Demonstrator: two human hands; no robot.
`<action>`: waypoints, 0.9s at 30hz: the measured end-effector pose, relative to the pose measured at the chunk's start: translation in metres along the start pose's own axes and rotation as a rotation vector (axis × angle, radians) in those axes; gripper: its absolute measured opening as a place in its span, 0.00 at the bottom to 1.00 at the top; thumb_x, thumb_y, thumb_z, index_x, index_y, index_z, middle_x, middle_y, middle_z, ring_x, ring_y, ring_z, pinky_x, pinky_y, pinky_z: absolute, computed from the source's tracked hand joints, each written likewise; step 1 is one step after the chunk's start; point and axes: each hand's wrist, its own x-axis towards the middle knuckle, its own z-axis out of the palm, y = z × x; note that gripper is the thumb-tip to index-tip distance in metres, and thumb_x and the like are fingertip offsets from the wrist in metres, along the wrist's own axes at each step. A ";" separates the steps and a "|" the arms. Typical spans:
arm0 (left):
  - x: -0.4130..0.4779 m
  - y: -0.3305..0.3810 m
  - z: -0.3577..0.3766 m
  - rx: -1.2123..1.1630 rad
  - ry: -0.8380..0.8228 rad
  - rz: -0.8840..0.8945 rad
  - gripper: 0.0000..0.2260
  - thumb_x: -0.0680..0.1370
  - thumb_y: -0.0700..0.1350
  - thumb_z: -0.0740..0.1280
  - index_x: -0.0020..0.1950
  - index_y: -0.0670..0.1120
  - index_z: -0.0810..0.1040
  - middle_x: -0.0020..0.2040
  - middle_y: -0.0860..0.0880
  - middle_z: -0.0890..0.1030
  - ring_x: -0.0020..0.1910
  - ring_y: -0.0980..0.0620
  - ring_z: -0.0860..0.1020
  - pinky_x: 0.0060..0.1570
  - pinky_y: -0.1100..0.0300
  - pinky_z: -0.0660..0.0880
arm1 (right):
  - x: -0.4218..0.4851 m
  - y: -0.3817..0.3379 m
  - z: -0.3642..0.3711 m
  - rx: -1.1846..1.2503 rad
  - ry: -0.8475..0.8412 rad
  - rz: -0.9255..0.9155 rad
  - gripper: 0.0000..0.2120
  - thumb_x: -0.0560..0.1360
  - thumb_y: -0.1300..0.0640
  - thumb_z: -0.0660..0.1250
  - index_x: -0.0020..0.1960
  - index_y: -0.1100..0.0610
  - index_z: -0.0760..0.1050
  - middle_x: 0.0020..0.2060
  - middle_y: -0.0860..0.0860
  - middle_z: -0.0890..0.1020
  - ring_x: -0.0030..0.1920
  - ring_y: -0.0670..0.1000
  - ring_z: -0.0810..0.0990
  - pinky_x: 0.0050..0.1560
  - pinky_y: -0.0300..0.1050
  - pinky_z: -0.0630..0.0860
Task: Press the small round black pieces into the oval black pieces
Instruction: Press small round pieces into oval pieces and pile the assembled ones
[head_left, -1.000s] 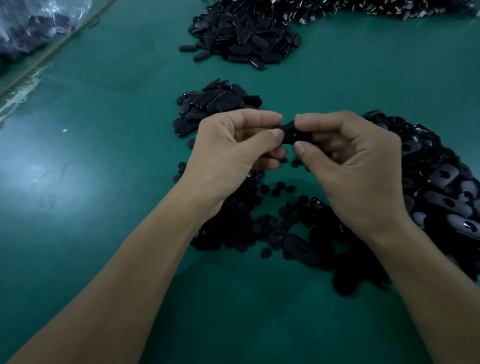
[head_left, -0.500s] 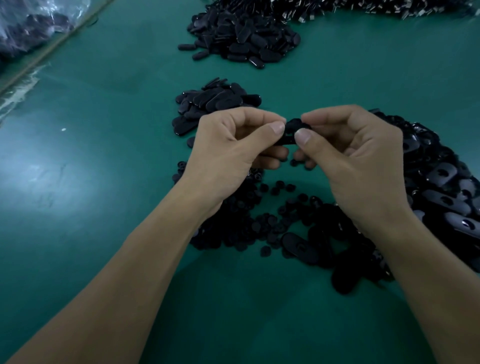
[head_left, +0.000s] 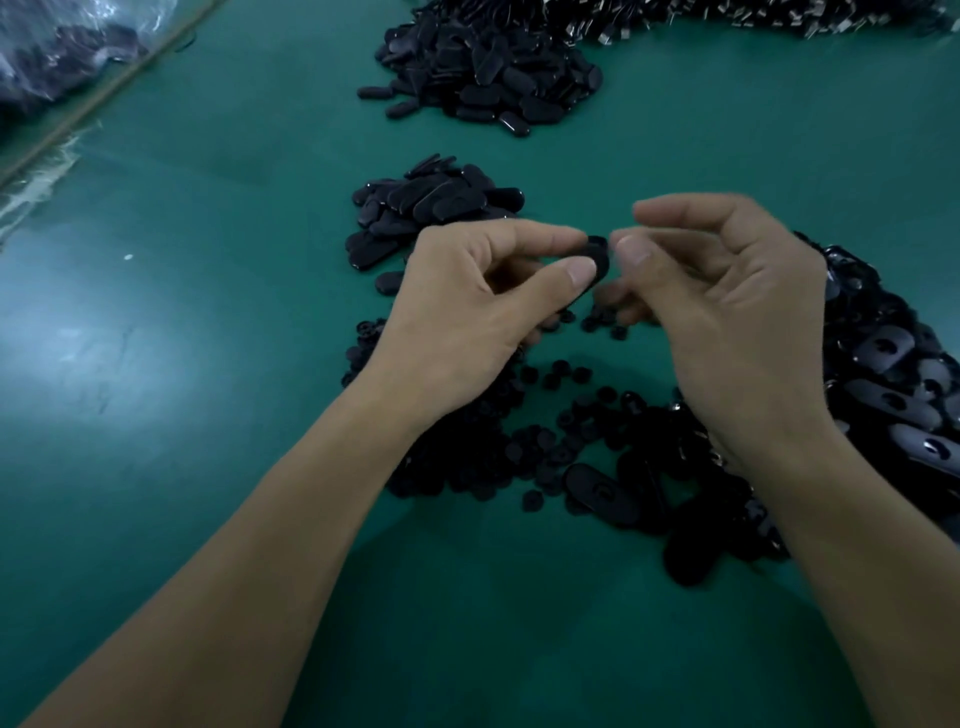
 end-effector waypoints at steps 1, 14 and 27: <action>0.001 0.000 0.000 0.004 0.014 0.007 0.04 0.79 0.42 0.73 0.51 0.51 0.85 0.39 0.47 0.86 0.35 0.56 0.82 0.36 0.64 0.79 | 0.001 0.002 -0.002 -0.093 0.035 0.006 0.05 0.79 0.57 0.70 0.51 0.47 0.79 0.41 0.46 0.86 0.39 0.45 0.85 0.40 0.35 0.78; 0.006 -0.003 -0.004 -0.072 0.181 -0.018 0.09 0.79 0.40 0.72 0.59 0.48 0.82 0.36 0.54 0.82 0.37 0.57 0.81 0.40 0.62 0.81 | -0.004 -0.001 -0.010 -0.932 -0.249 0.094 0.08 0.79 0.49 0.70 0.47 0.53 0.81 0.40 0.46 0.79 0.40 0.47 0.77 0.45 0.46 0.74; 0.002 0.001 -0.002 -0.163 0.252 -0.069 0.02 0.78 0.39 0.73 0.46 0.44 0.83 0.40 0.47 0.83 0.39 0.51 0.82 0.40 0.60 0.81 | -0.003 -0.005 -0.007 -0.694 -0.146 0.084 0.04 0.83 0.56 0.62 0.51 0.53 0.74 0.38 0.47 0.78 0.42 0.43 0.75 0.37 0.24 0.68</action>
